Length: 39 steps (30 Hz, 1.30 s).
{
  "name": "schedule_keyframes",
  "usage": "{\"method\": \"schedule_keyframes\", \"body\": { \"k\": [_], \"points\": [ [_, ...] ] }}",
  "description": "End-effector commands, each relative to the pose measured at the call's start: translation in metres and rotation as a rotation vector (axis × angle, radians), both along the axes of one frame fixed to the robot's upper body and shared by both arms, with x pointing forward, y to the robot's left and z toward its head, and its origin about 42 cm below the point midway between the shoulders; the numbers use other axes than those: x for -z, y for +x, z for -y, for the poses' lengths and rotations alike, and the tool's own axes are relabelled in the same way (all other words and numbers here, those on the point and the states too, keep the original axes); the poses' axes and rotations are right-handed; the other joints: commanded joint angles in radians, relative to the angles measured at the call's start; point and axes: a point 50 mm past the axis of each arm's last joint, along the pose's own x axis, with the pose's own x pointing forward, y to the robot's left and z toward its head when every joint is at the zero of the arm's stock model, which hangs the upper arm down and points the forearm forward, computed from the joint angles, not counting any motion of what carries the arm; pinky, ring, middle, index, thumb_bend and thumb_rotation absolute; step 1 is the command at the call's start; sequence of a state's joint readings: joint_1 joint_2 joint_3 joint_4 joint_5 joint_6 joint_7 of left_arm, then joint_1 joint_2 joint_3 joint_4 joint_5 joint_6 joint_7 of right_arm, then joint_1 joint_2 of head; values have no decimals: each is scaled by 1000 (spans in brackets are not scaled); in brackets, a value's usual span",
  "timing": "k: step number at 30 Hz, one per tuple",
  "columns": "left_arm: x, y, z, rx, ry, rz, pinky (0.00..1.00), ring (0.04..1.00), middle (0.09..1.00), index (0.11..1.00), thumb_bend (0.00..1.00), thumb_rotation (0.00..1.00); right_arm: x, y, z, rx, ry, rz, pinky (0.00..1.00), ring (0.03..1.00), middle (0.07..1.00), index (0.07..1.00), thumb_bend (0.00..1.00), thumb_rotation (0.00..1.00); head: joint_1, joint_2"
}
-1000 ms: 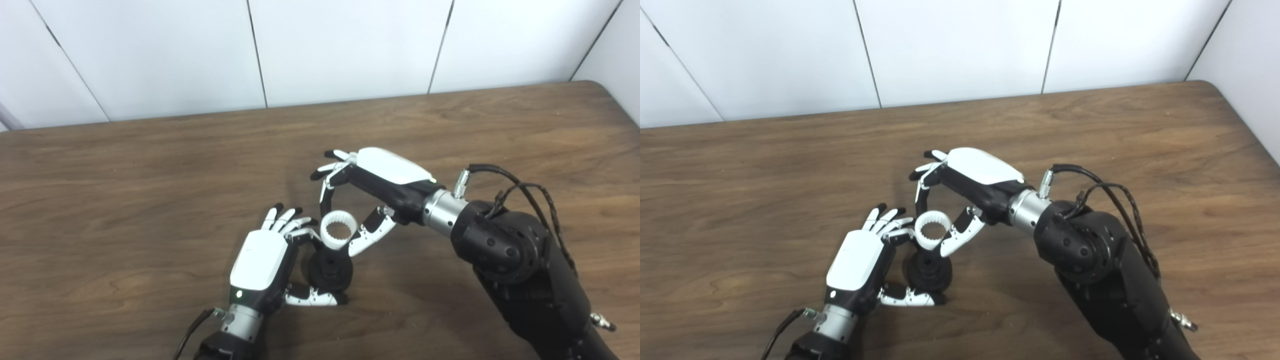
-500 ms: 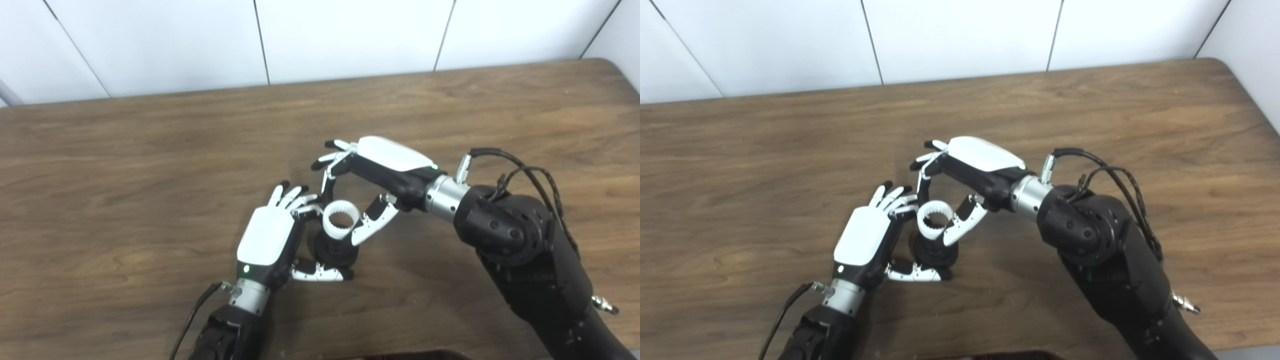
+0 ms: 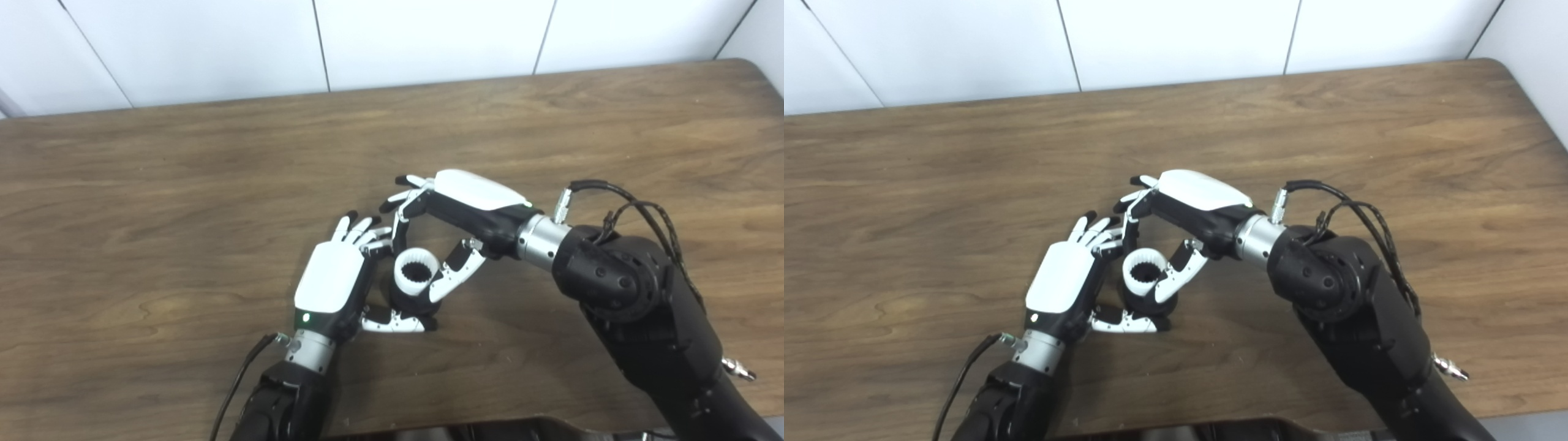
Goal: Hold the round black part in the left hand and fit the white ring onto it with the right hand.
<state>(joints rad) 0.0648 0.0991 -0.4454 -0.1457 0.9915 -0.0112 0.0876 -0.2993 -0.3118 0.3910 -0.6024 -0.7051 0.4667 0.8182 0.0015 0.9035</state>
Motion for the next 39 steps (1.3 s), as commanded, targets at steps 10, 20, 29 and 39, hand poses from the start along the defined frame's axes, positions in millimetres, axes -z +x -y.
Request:
{"method": "schedule_keyframes", "body": {
  "k": [10, 20, 29, 39],
  "points": [
    [-10, 4, 3, 5, -7, 34, 1000, 904, 800, 485, 523, 52, -4, 3, -3, -7, 27, 43, 1000, 1000, 852, 484, 521, 128, -4, 7],
    [-10, 4, 1, 10, -6, 33, 1000, 905, 800, 485, 523, 52, 1, 5, -1, 1, 15, 27, 1000, 1000, 854, 484, 521, 129, -20, 4],
    [-10, 3, 1, 9, -9, 28, 1000, 906, 803, 485, 522, 53, 5, 8, 2, 13, 8, 36, 1000, 1000, 854, 485, 521, 128, -27, -2],
    [-9, 2, -1, 12, -13, 32, 1000, 906, 801, 485, 522, 53, 10, 8, 4, 24, -1, 32, 1000, 1000, 854, 485, 521, 127, -33, -4]
  ]
}}
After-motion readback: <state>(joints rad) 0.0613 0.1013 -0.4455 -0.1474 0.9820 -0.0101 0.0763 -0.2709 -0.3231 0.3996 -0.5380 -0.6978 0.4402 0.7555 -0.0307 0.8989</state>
